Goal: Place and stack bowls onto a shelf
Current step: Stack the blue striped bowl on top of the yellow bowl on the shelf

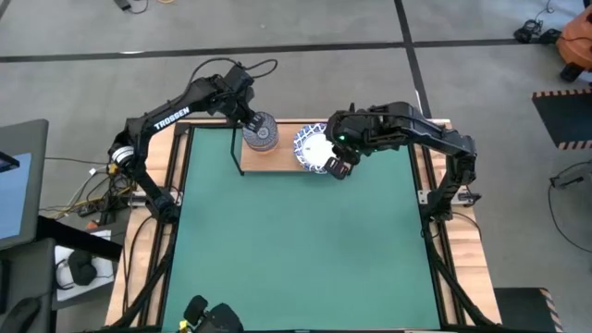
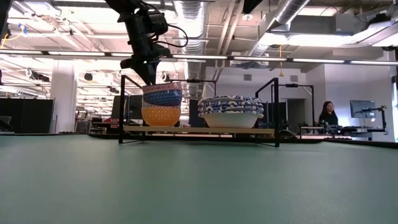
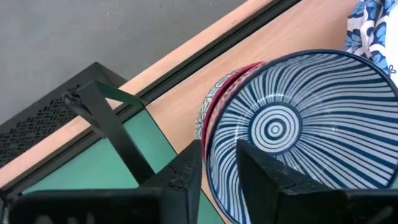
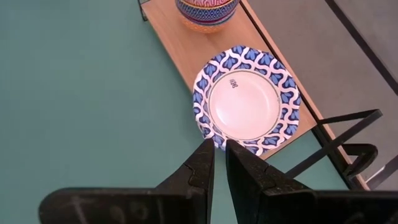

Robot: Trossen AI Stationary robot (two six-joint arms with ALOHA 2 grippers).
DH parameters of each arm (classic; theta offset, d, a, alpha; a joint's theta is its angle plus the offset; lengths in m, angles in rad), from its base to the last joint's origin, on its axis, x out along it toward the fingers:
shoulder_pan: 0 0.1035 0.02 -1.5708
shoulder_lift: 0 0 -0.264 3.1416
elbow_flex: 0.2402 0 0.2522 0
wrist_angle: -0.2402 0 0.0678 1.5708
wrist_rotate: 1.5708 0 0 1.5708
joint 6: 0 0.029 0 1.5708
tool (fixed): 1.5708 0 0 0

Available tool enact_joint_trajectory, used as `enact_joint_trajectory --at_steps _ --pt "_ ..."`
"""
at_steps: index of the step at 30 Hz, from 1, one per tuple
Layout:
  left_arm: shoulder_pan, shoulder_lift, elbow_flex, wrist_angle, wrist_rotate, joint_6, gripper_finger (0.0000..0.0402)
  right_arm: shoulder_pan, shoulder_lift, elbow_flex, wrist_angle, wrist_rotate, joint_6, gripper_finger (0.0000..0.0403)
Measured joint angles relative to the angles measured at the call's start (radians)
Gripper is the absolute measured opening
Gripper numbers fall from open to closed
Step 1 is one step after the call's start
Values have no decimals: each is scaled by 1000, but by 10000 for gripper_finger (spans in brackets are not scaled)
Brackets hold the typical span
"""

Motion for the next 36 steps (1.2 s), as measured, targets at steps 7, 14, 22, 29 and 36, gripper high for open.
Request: enact_joint_trajectory --at_steps 7,14,22,29,36 --pt "20 -5 6 4 12 -10 106 14 0 0 0 0 13 65" --pt "17 -7 80 15 17 49 107 7 0 0 0 0 12 65" --pt "-47 8 84 136 105 98 107 -8 0 0 10 0 8 65" --pt "-143 71 84 170 97 137 107 -9 1 0 16 0 2 65" --pt "-164 119 84 148 90 149 107 -9 1 0 16 0 1 65"
